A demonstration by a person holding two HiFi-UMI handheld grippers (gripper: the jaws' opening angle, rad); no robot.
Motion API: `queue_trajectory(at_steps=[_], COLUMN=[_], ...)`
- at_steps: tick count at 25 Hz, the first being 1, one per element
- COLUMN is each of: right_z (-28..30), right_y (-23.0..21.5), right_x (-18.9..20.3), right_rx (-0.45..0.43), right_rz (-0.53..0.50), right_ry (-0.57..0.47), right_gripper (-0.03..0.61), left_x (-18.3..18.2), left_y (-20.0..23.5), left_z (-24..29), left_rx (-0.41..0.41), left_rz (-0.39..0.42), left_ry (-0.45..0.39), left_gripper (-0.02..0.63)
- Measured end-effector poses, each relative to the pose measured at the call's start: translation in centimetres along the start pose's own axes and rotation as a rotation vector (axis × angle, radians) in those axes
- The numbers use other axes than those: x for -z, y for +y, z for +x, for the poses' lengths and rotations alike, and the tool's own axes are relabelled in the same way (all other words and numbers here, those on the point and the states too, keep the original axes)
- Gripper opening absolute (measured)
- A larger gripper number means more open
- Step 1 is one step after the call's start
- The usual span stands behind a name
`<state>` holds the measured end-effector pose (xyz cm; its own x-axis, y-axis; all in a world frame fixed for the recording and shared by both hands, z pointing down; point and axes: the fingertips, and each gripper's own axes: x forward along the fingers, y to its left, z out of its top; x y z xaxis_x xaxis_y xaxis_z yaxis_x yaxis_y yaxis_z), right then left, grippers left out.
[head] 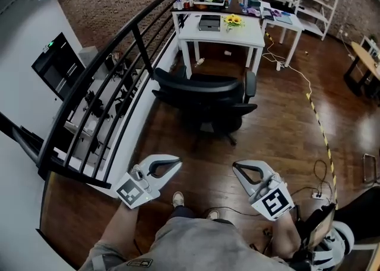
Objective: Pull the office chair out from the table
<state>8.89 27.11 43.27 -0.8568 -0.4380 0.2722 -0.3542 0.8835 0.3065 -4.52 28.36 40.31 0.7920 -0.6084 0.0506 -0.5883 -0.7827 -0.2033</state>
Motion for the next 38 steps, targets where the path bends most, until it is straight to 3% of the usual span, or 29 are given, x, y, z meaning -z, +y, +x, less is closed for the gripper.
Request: queue_trajectory(at_steps=[20, 29, 38], right_z=[3.8, 5.2, 4.6], right_y=[11.7, 14.0, 14.3], right_x=[-3.3, -3.0, -2.8], right_rx=[0.09, 0.052, 0.035], right_rz=[0.162, 0.175, 0.161], right_ry=[0.067, 0.08, 0.066], right_gripper=[0.0, 0.0, 0.0], left_x=[1.2, 2.4, 2.2], left_y=[-4.0, -5.6, -7.4], left_z=[-6.8, -7.3, -6.6], left_rx=[0.213, 0.228, 0.231], left_rz=[-0.089, -0.163, -0.161], left_ry=[-0.039, -0.045, -0.053], left_gripper=[0.0, 0.0, 0.0])
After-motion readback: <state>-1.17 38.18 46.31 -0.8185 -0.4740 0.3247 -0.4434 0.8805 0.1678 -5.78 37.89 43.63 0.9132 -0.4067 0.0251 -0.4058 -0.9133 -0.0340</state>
